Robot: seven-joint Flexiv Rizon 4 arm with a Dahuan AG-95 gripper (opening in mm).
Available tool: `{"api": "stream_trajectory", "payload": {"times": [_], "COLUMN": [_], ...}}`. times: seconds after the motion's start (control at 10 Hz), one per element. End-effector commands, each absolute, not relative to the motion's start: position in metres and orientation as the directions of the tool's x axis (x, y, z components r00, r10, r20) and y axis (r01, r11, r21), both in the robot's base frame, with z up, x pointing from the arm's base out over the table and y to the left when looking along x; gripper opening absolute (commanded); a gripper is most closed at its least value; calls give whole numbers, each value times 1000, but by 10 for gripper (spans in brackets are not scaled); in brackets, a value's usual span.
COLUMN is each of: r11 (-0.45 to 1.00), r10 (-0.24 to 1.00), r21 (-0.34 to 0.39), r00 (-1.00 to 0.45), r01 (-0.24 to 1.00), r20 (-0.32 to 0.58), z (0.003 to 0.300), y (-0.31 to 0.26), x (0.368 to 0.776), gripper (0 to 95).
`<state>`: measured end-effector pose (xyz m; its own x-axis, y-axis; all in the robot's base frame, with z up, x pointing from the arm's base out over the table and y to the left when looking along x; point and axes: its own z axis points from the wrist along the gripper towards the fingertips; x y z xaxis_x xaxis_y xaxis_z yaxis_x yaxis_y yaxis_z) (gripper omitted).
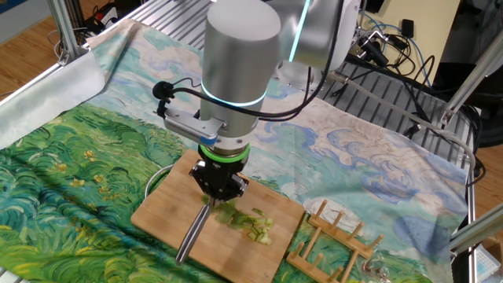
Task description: Chop the pakchoi
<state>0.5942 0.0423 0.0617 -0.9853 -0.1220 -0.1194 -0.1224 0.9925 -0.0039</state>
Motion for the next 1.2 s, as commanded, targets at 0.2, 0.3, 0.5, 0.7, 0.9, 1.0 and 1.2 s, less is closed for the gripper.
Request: {"api": "stream_trajectory", "payload": {"times": [0.2, 0.3, 0.5, 0.7, 0.9, 1.0, 1.2], "r11": [990, 990, 990, 989, 989, 990, 991], "r10": [-137, -138, -140, -146, -145, -144, -136], "r21": [-7, -7, -7, -7, -7, -5, -5], "r00": [-983, -983, -982, -982, -982, -982, -980], "r01": [-138, -138, -140, -146, -145, -144, -137], "r20": [-122, -122, -124, -123, -124, -125, -145], "z": [60, 60, 59, 58, 53, 46, 21], "y": [35, 34, 32, 29, 28, 29, 31], "x": [597, 596, 596, 595, 595, 596, 600], "gripper": [0, 0, 0, 0, 0, 0, 0]}}
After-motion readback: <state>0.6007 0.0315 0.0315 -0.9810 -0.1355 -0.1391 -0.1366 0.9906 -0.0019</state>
